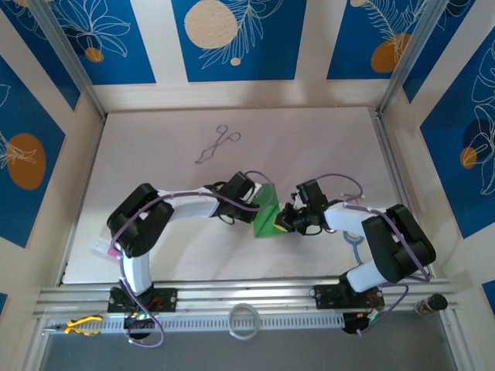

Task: Fold a paper plane with a square sheet of paper (pick it up from the middle)
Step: Fold the triangle a second time at the center of the table.

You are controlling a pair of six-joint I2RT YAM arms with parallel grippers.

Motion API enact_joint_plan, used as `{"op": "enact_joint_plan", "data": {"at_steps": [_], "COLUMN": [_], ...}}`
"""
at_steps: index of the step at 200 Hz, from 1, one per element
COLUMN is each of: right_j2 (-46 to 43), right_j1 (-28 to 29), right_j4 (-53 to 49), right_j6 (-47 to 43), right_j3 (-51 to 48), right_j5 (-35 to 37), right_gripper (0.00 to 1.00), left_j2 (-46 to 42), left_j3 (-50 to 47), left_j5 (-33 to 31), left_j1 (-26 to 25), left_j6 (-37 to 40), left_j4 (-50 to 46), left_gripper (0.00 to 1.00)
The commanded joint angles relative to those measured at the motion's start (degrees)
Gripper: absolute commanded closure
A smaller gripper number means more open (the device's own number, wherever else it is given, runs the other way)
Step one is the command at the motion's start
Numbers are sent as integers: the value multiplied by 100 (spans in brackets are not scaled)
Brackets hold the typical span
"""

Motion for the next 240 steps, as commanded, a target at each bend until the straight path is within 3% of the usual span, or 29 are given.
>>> {"op": "enact_joint_plan", "data": {"at_steps": [1, 240], "right_j2": [146, 352], "right_j1": [23, 75], "right_j4": [-165, -401], "right_j6": [-45, -136], "right_j3": [-24, 143], "right_j5": [34, 83], "right_gripper": [100, 100], "left_j2": [-142, -28], "left_j3": [36, 75], "left_j5": [-49, -144], "left_j1": [58, 62], "left_j6": [-14, -21], "left_j4": [-268, -233], "left_gripper": [100, 100]}}
